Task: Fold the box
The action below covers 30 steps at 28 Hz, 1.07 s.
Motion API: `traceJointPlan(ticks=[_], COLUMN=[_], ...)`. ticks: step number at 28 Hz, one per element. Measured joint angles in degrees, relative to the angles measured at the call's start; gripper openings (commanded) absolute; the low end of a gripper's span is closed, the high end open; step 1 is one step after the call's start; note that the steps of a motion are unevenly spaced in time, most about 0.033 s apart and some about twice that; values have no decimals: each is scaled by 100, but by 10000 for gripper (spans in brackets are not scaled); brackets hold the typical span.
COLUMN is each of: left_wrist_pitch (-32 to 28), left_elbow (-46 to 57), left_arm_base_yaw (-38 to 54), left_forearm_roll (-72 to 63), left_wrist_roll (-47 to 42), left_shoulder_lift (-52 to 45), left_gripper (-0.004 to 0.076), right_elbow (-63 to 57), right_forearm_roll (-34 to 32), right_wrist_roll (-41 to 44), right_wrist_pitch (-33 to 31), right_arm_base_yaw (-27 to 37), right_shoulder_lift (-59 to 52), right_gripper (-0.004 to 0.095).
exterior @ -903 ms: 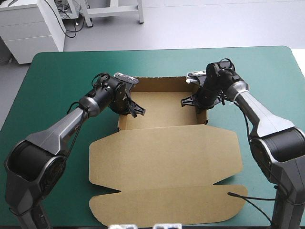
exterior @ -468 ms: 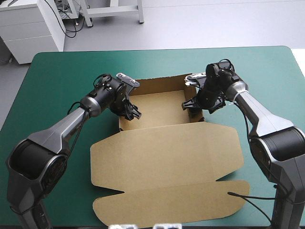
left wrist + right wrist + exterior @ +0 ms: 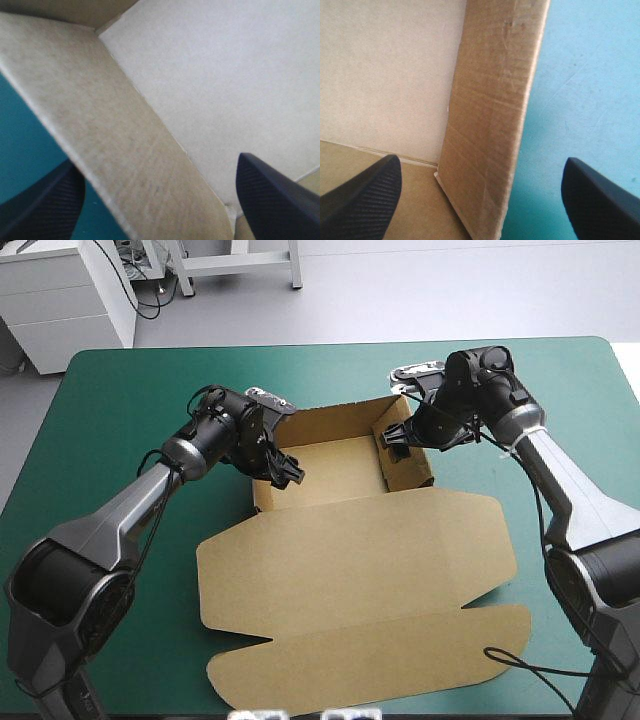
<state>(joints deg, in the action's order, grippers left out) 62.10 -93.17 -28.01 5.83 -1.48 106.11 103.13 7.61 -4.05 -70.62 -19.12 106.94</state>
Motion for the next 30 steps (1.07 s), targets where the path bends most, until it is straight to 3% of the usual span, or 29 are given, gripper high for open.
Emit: traceJointPlan(ticks=[4,7,9,15,16,25,30], left_wrist_pitch=[82,338,644,904,906,949,949], left_elbow=[-232,-408,-517,-496,-477,152,1481], left_arm_base_yaw=[-2,-12,-13,-13,-13,-13,-13], left_forearm_roll=[-7,159,399,856,826,345,358], left_wrist_roll=[0,0,0,202,259,730,730], left_shoulder_lift=[-262,-495,-668,-1495,-1700,-3473,-4620], left_gripper=[581,524,441,25,-4,-8,-8], right_elbow=[0,0,0,0,0,0,0], right_forearm_roll=[-20,-26,-26,-118,-151,-391,-389], right_wrist_roll=[-7,-33,-72,-165,-170,-189,-337], right_wrist_pitch=[-26,-38,-38,-39,-39,-34,7], right_arm_base_yaw=[0,0,0,0,0,0,0], right_shoulder_lift=[-145,-209,-253,-294,-296,-296,-101], right_gripper=[806,805,794,786,786,782,781])
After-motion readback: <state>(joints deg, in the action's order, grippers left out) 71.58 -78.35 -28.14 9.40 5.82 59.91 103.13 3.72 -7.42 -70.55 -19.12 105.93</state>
